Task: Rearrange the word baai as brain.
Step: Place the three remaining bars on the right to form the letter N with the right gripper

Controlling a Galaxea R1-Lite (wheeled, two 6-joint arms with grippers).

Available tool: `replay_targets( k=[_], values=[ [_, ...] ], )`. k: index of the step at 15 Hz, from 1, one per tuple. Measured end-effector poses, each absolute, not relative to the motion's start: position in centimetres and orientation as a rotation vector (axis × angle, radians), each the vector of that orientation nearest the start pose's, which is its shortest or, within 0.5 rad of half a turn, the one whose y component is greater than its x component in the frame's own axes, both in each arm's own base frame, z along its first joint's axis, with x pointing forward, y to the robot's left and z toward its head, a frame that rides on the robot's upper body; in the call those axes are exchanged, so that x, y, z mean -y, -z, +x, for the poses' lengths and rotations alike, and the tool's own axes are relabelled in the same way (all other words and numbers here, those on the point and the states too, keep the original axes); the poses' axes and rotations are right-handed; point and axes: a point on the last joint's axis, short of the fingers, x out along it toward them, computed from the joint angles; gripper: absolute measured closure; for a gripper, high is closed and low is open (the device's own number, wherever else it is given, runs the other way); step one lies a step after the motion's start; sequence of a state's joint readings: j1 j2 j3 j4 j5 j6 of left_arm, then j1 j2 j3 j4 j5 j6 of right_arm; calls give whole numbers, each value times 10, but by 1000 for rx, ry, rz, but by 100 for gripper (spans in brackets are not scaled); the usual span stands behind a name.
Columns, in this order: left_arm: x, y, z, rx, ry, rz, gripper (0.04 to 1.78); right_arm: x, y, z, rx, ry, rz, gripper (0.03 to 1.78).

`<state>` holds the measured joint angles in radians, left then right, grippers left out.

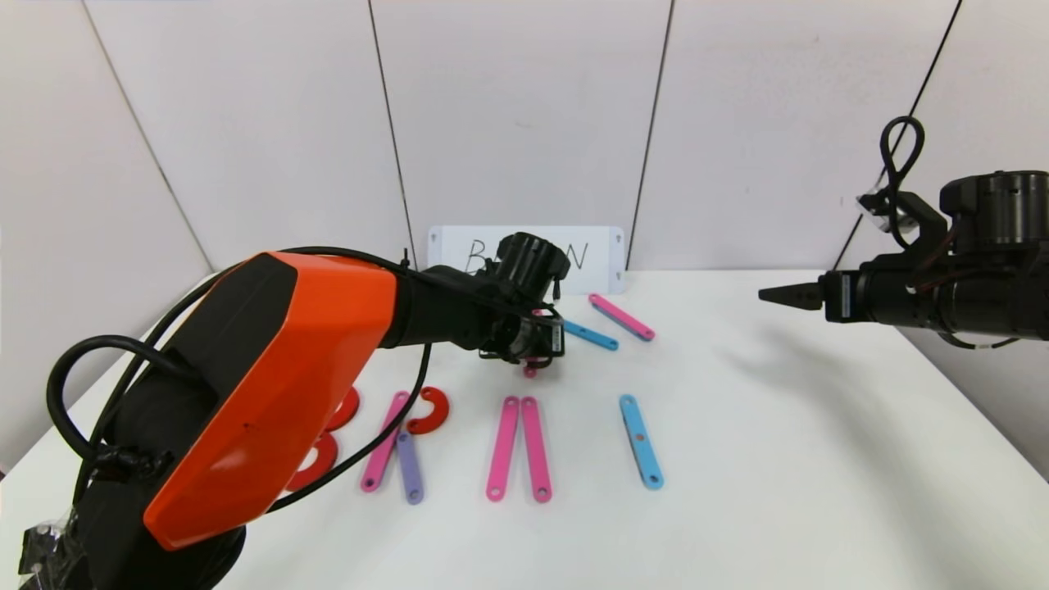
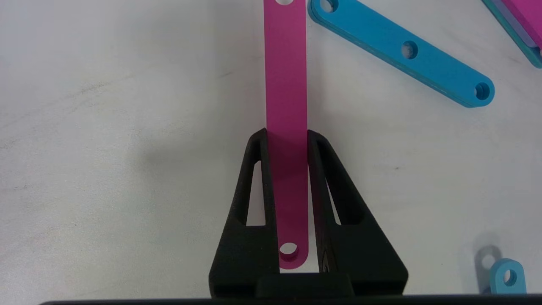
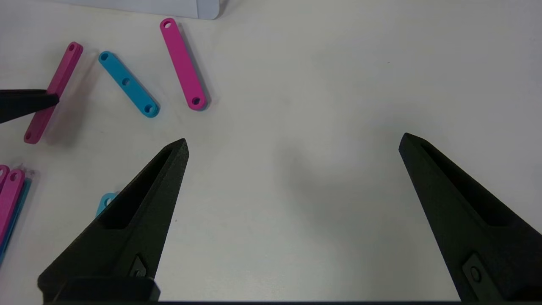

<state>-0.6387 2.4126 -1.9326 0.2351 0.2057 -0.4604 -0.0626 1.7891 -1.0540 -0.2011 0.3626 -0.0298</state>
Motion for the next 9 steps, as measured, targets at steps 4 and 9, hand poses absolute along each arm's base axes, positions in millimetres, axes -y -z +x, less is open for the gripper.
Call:
replay_targets(
  k=[4,9],
  values=[
    [289,-121,397,-727,254,-145,155,13,-180,332,-520,-299,84,7],
    [290,-122,398,-718,258,-149,135,13,-180,332,-521,-299,85,7]
  ],
)
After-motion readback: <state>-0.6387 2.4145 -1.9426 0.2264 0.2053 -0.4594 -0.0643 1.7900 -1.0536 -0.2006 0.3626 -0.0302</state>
